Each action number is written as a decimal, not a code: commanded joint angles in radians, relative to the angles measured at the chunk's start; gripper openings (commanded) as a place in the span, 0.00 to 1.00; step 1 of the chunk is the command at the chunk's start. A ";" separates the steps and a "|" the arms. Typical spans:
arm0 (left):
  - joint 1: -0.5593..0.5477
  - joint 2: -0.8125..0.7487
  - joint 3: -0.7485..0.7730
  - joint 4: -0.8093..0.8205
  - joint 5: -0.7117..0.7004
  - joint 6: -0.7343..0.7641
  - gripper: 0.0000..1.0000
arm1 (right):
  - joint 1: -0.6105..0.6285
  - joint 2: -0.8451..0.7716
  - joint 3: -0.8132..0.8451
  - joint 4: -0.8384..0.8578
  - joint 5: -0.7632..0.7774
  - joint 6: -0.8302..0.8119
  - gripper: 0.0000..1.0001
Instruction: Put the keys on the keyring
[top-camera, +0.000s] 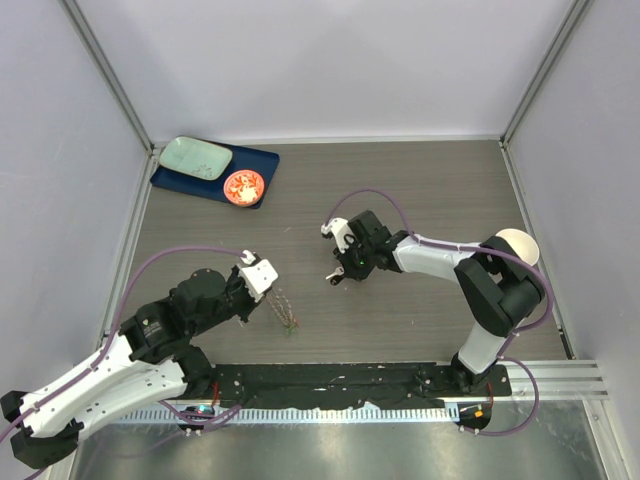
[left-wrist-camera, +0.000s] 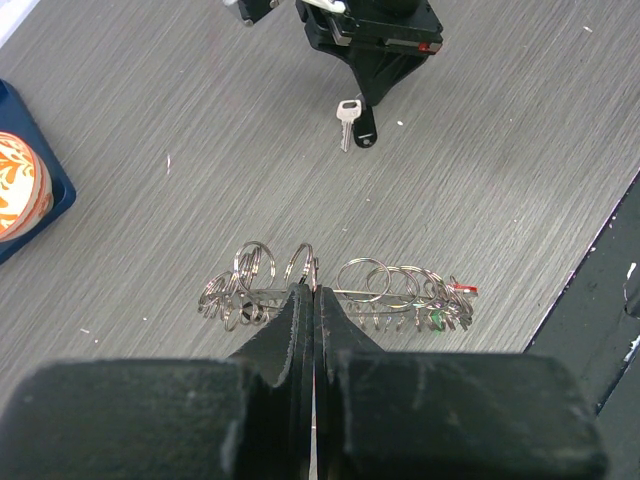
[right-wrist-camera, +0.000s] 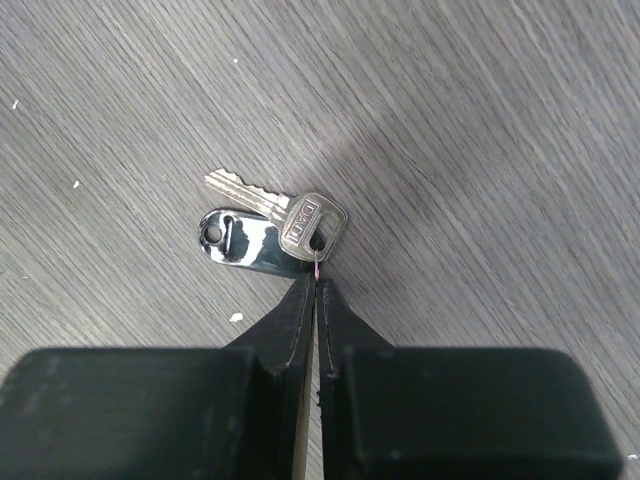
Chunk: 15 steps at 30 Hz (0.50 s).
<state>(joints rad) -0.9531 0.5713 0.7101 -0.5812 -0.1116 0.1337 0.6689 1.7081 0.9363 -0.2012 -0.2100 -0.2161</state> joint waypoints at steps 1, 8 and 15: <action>0.005 -0.005 0.034 0.047 0.007 -0.008 0.00 | 0.008 -0.048 -0.031 0.028 -0.008 -0.026 0.05; 0.005 -0.014 0.031 0.060 0.036 0.007 0.00 | 0.027 -0.186 -0.045 0.013 0.021 -0.040 0.01; 0.005 -0.021 0.005 0.116 0.137 0.084 0.00 | 0.109 -0.364 -0.051 -0.033 0.047 -0.078 0.01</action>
<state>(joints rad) -0.9531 0.5640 0.7097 -0.5720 -0.0681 0.1577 0.7216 1.4441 0.8719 -0.2161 -0.1852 -0.2577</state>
